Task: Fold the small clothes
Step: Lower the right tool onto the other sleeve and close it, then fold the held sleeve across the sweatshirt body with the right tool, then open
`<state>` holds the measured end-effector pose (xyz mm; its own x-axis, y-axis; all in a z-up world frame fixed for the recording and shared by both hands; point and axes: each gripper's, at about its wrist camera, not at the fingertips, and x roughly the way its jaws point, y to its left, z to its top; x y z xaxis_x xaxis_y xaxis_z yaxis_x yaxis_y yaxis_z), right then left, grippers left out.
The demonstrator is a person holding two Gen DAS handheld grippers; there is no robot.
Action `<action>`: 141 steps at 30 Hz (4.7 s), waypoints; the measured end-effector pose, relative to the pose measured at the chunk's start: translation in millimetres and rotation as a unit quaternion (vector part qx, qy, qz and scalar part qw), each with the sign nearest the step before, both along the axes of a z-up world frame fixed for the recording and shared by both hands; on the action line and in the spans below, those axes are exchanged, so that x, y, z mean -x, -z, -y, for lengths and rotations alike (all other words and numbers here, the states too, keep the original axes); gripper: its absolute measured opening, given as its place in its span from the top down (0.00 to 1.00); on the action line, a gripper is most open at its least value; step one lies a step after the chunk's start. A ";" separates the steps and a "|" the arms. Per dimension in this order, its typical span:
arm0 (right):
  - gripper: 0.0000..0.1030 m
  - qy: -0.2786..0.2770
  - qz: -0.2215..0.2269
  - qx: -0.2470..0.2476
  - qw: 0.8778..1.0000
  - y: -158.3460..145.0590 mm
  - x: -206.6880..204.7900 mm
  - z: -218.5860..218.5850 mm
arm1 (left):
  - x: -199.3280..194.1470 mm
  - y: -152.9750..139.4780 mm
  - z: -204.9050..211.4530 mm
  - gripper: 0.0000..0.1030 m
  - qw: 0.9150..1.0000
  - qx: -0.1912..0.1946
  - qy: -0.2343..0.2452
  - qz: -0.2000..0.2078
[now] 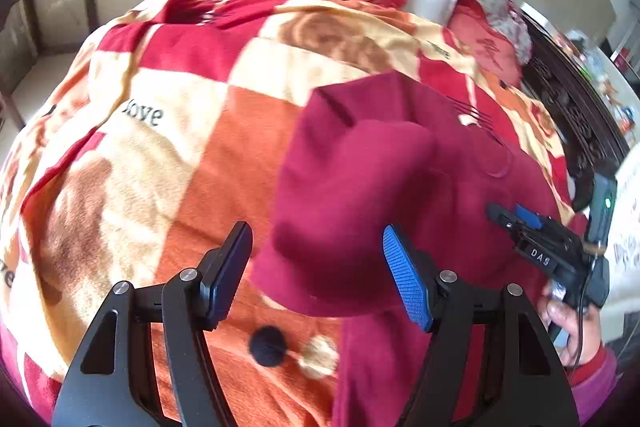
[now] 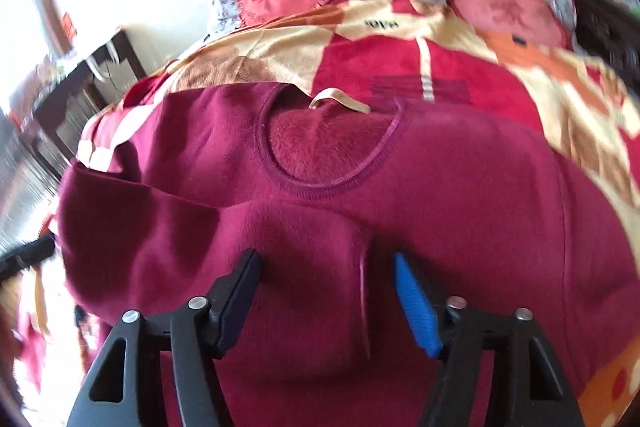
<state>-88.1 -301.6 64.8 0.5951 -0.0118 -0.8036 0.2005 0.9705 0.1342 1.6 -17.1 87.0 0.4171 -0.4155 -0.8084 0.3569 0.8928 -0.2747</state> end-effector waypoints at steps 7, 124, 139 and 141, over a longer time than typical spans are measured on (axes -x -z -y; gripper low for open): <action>0.96 0.005 0.042 0.011 0.999 -32.9 22.7 16.8 | -5.6 3.5 0.0 0.34 1.000 0.005 -0.020 -0.009; 0.94 0.253 0.105 -0.138 0.952 -101.5 155.8 309.4 | 14.0 7.1 82.2 0.34 0.999 -0.032 0.015 0.001; 0.93 -0.090 0.042 -0.176 0.979 -78.1 38.8 45.7 | 6.7 -2.1 55.6 0.34 0.998 0.044 -0.005 -0.034; 0.93 -0.093 -0.019 -0.171 0.981 -46.7 31.6 27.6 | 8.4 -3.5 56.2 0.34 0.998 0.052 0.002 -0.032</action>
